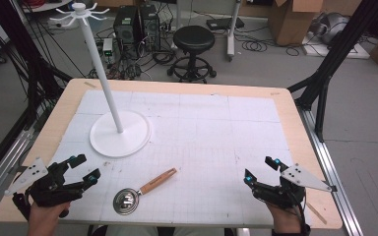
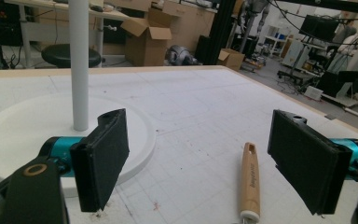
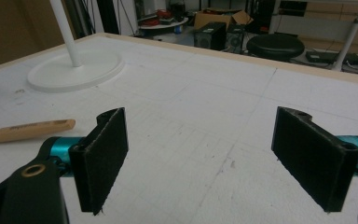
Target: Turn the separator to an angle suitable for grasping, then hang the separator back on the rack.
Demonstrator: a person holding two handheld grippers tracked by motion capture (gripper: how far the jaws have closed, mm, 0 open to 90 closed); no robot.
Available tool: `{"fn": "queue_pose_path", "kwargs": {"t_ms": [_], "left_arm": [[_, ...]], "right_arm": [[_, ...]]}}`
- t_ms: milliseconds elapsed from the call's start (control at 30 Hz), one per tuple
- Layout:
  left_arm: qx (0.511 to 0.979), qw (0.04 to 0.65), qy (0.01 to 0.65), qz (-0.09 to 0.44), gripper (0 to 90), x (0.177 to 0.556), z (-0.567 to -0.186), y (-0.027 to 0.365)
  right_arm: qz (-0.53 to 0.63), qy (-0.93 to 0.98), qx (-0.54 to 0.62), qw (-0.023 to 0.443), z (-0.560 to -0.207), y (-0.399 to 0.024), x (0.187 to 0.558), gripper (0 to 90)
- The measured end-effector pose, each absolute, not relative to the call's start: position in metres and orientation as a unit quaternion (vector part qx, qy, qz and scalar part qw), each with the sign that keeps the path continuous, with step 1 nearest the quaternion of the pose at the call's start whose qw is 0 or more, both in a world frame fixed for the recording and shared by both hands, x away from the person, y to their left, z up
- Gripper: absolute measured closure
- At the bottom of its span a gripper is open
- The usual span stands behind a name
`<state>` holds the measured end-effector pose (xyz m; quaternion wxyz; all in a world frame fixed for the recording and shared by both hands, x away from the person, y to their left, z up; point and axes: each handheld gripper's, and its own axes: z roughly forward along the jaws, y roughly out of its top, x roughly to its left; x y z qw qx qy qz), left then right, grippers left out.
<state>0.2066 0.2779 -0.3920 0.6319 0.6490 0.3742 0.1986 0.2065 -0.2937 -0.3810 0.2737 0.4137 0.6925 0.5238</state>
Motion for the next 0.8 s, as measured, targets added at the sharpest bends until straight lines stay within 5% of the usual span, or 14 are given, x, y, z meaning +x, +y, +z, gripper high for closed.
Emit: {"fn": "queue_pose_path", "kwargs": {"t_ms": [800], "left_arm": [[0.667, 0.621, 0.368, 0.183, 20.9, 0.2148, -0.3981, 0.2712]], "right_arm": [[0.517, 0.694, 0.425, 0.266, -0.3846, -0.3003, 0.2057, 17.4]]}}
